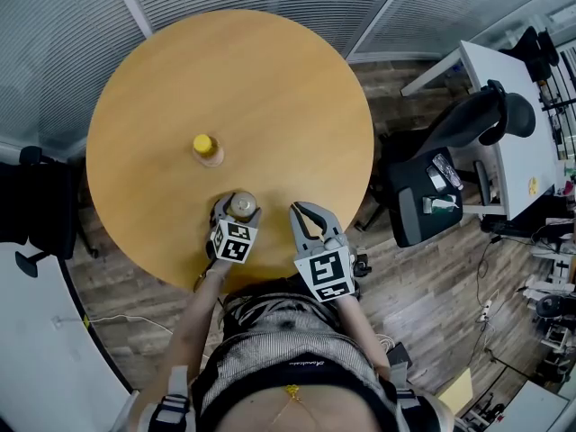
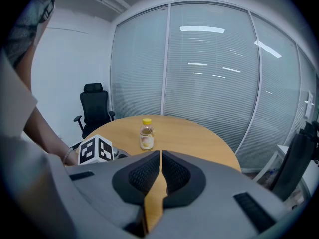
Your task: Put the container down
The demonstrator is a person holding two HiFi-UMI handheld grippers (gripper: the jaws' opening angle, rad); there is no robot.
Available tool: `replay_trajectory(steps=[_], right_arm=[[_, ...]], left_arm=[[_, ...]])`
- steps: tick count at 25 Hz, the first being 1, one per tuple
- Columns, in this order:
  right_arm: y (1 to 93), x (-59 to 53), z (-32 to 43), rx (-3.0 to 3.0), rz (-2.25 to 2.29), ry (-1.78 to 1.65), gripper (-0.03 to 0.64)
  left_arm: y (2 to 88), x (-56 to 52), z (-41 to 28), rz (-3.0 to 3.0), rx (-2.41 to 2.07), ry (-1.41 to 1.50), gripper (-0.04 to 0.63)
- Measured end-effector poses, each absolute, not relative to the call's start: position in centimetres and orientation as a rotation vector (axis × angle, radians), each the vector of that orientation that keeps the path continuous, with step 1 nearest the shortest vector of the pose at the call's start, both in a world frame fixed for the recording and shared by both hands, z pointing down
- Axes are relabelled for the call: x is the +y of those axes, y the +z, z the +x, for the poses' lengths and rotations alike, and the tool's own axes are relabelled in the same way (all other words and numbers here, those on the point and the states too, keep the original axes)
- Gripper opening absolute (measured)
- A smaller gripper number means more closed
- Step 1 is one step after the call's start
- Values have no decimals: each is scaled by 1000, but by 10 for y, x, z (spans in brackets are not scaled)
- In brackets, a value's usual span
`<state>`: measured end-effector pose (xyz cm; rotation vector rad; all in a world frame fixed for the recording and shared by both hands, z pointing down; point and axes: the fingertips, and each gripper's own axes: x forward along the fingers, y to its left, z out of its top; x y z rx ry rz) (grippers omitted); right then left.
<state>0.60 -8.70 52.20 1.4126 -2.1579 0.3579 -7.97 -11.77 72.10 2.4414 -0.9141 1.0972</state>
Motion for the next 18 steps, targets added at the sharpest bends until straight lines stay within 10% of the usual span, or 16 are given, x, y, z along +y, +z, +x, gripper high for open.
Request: replay_trajectory(steps=[18], right_arm=[[522,-81,10,-2173,1420,353,25]], left_arm=[[722,-105,-88,2344,-917,1065,344]])
